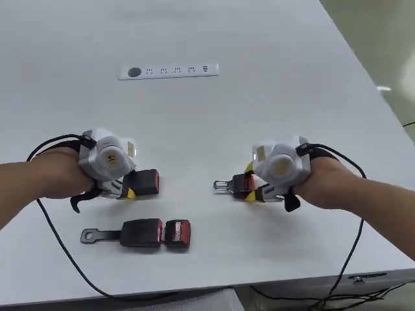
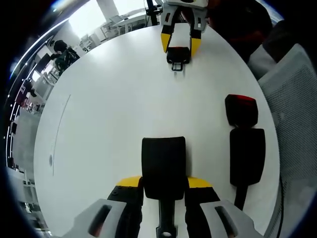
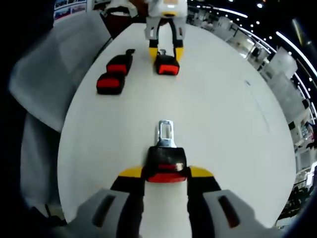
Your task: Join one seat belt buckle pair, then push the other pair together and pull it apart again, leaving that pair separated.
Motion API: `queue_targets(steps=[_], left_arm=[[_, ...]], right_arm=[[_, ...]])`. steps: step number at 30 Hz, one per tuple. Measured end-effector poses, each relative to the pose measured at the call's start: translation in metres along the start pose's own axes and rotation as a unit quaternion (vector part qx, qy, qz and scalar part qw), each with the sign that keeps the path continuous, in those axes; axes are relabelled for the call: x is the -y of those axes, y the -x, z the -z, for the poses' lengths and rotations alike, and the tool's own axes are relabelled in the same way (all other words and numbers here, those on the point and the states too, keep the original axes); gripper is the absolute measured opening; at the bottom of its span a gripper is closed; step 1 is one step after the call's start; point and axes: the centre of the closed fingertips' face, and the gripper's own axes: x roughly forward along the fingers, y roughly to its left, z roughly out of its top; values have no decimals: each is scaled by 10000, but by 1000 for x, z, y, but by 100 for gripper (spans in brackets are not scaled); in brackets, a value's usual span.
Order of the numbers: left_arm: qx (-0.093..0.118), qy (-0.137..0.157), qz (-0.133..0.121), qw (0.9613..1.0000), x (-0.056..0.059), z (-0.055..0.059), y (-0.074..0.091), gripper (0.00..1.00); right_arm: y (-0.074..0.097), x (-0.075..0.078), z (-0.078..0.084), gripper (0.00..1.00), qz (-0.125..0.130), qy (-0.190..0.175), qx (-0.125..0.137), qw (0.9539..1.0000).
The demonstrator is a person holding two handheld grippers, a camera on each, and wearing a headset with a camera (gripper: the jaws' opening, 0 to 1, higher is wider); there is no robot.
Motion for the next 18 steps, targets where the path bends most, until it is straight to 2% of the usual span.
queue_targets(steps=[4,9,11,12,13,15,16,18], left_arm=[[-1,-3,-72,10000,1,-1,1,33],[150,324,-173,9992,-2,1,2,33],[124,232,-225,9994,0,4,4,36],[113,279,-256,9992,0,5,5,38],[137,365,-296,9988,1,5,6,41],[146,249,-428,9987,1,8,10,46],[95,213,-492,9985,2,12,14,47],[168,283,-606,9976,3,16,22,49]], right_arm=[[3,0,10,32,27,142,-149,9998],[1,1,14,34,101,150,-294,9994],[2,2,13,34,155,83,-280,9995],[3,3,14,35,215,86,-284,9993],[4,5,14,38,306,91,-280,9991],[7,6,15,43,416,-50,-239,9988],[9,6,17,43,443,-231,-236,9985],[14,4,16,41,537,-236,-193,9981]])
